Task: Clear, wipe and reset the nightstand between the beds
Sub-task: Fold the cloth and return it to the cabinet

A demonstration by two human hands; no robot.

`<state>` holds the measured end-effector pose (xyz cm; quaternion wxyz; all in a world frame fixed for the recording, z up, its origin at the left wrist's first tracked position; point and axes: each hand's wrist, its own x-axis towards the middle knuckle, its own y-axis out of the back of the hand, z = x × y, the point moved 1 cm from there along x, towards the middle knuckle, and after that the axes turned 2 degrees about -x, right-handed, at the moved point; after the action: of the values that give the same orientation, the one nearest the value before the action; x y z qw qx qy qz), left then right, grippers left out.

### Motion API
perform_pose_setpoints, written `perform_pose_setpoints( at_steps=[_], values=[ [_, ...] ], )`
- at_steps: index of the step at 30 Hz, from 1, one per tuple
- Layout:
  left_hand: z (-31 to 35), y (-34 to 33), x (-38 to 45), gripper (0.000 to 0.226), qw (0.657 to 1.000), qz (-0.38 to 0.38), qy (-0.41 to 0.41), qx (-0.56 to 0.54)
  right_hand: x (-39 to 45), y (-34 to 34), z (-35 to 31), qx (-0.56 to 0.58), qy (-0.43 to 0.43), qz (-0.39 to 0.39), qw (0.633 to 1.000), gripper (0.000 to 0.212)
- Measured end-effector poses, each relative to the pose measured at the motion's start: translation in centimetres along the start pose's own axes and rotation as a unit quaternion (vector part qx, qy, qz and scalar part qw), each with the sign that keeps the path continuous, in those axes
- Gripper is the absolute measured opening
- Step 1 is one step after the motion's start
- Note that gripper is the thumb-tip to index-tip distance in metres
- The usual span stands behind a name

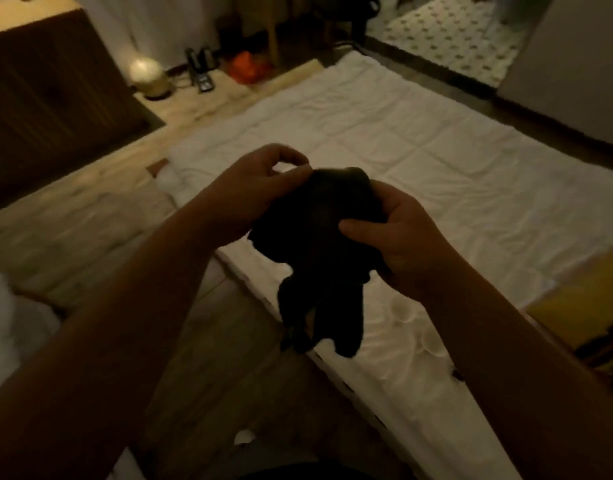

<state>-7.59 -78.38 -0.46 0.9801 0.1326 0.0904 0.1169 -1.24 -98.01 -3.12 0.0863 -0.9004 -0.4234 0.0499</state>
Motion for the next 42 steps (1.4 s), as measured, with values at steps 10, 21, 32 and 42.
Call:
perform_pose_setpoints(
  at_steps=[10, 21, 32, 42],
  values=[
    [-14.2, 14.1, -8.3, 0.058, 0.9, -0.075, 0.087, -0.42, 11.9, -16.9, 3.5, 0.109, -0.041, -0.09, 0.989, 0.043],
    [-16.1, 28.9, -9.8, 0.086, 0.823, 0.265, 0.022, -0.501, 26.2, -29.9, 6.3, 0.023, -0.103, -0.132, 0.986, 0.033],
    [-13.7, 43.2, -2.6, 0.044, 0.899, 0.427, 0.072, 0.062, 44.8, -35.7, 3.9, -0.168, -0.014, -0.327, 0.93, 0.074],
    [-17.8, 57.9, 5.1, 0.031, 0.824, 0.443, 0.089, 0.343, 61.0, -44.3, 4.9, -0.53, 0.228, -0.341, 0.742, 0.043]
  ],
)
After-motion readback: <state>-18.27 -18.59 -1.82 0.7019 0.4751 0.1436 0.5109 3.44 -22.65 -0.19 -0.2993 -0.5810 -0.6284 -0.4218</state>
